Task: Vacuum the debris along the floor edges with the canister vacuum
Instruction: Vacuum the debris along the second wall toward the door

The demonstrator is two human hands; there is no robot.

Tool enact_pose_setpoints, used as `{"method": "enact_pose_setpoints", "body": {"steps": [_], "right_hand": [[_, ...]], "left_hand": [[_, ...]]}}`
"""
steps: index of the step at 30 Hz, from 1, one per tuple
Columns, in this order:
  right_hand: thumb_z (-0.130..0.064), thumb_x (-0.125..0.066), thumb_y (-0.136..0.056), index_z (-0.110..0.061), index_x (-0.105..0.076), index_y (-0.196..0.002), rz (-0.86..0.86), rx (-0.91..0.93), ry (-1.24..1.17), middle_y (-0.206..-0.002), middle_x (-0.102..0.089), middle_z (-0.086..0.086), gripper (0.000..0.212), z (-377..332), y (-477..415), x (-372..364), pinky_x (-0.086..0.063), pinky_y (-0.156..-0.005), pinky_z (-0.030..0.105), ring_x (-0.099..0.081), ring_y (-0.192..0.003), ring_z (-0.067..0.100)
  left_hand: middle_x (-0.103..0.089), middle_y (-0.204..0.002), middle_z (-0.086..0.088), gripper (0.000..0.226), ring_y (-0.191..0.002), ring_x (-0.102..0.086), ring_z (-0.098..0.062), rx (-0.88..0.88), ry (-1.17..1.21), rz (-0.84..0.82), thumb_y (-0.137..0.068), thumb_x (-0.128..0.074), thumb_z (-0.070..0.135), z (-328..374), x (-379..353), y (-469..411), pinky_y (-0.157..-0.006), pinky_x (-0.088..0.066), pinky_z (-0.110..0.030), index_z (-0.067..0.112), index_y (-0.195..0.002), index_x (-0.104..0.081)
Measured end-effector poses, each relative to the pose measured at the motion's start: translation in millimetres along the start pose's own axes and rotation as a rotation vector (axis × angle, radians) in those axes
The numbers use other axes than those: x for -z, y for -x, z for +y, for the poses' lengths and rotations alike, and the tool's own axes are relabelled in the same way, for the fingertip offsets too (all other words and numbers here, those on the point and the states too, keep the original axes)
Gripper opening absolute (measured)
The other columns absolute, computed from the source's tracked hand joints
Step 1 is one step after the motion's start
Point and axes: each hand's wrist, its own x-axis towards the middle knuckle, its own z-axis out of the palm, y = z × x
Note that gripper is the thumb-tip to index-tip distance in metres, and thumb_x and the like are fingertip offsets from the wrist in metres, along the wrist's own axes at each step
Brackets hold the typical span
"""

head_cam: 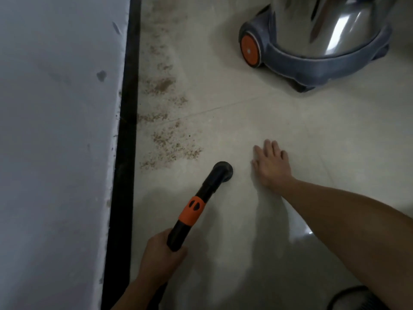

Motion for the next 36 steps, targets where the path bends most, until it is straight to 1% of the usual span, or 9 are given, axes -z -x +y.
{"method": "enact_pose_setpoints", "body": {"steps": [4,6,11,16,19,22,24,29,36], "right_hand": [[-0.034,-0.025,-0.105,-0.022,-0.021,-0.156,0.155,-0.061,-0.043,-0.165,-0.007,0.013,0.053,-10.1,-5.9,-18.6,-0.002,-0.120,0.048,-0.001,-0.151,0.032],[-0.036,-0.029,-0.103,-0.022,-0.028,-0.154,0.214,-0.091,-0.049,-0.164,-0.014,0.014,0.053,-13.1,-6.6,-26.2,-0.002,-0.120,0.048,-0.007,-0.151,0.032],[-0.039,-0.025,-0.098,-0.021,-0.033,-0.153,0.197,-0.087,-0.051,-0.162,-0.018,0.015,0.058,-10.4,-10.9,-29.7,-0.004,-0.119,0.049,-0.011,-0.150,0.034],[-0.037,-0.032,-0.094,-0.016,-0.040,-0.149,0.211,-0.064,-0.097,-0.159,-0.024,0.020,0.060,-11.0,-12.2,-28.4,-0.008,-0.117,0.054,-0.016,-0.148,0.039],[-0.036,-0.033,-0.093,-0.014,-0.040,-0.148,0.215,-0.061,-0.096,-0.159,-0.023,0.022,0.060,-11.1,-15.4,-32.0,-0.007,-0.117,0.055,-0.014,-0.148,0.040],[-0.034,-0.036,-0.093,-0.014,-0.040,-0.148,0.215,-0.062,-0.119,-0.159,-0.022,0.023,0.060,-10.7,-15.8,-35.4,-0.005,-0.117,0.054,-0.013,-0.148,0.041],[-0.034,-0.036,-0.093,-0.014,-0.040,-0.149,0.213,-0.062,-0.126,-0.159,-0.022,0.022,0.059,-10.1,-15.0,-35.8,-0.005,-0.117,0.054,-0.013,-0.148,0.040],[-0.031,-0.038,-0.093,-0.013,-0.045,-0.145,0.236,-0.055,-0.168,-0.159,-0.025,0.022,0.055,-11.0,-13.4,-34.3,-0.009,-0.117,0.057,-0.017,-0.148,0.040],[-0.033,-0.034,-0.093,-0.013,-0.045,-0.146,0.206,-0.052,-0.167,-0.158,-0.026,0.022,0.058,-8.2,-14.2,-33.4,-0.008,-0.117,0.057,-0.017,-0.148,0.041]], "left_hand": [[-0.062,-0.057,0.000,0.018,-0.051,-0.056,-0.007,0.086,-0.019,-0.072,-0.054,-0.064,0.027,-2.3,-7.8,24.9,-0.053,-0.045,-0.029,0.020,-0.070,-0.062],[-0.065,-0.064,0.000,0.021,-0.063,-0.062,-0.009,0.176,-0.061,-0.110,-0.056,-0.065,0.026,-0.4,-14.8,32.5,-0.061,-0.047,-0.027,0.024,-0.077,-0.064],[-0.068,-0.084,0.005,0.022,-0.085,-0.064,-0.014,0.375,-0.124,-0.107,-0.071,-0.069,0.025,5.4,-25.7,50.8,-0.080,-0.049,-0.024,0.033,-0.089,-0.059],[-0.065,-0.065,0.001,0.017,-0.064,-0.063,-0.017,0.511,-0.036,0.181,-0.070,-0.073,0.021,18.3,-15.3,59.9,-0.067,-0.055,-0.036,0.027,-0.081,-0.061],[-0.061,-0.058,0.001,0.017,-0.052,-0.060,-0.014,0.451,-0.051,0.294,-0.073,-0.072,0.019,41.1,-13.7,42.3,-0.051,-0.050,-0.029,0.027,-0.079,-0.058],[-0.056,-0.058,0.004,0.020,-0.050,-0.055,-0.010,0.354,-0.152,0.304,-0.077,-0.069,0.023,70.0,-20.6,11.7,-0.047,-0.038,-0.023,0.029,-0.074,-0.051],[-0.056,-0.061,0.005,0.019,-0.052,-0.054,-0.011,0.345,-0.200,0.329,-0.077,-0.067,0.024,89.2,-21.9,-5.9,-0.049,-0.037,-0.024,0.028,-0.074,-0.048],[-0.058,-0.065,0.003,0.019,-0.054,-0.056,-0.012,0.482,-0.230,0.390,-0.079,-0.066,0.022,102.2,-8.3,-16.5,-0.046,-0.035,-0.022,0.028,-0.076,-0.048],[-0.060,-0.061,0.004,0.017,-0.053,-0.059,-0.010,0.389,-0.125,0.324,-0.075,-0.070,0.023,77.9,-30.8,-3.3,-0.051,-0.047,-0.023,0.028,-0.076,-0.054]]}}
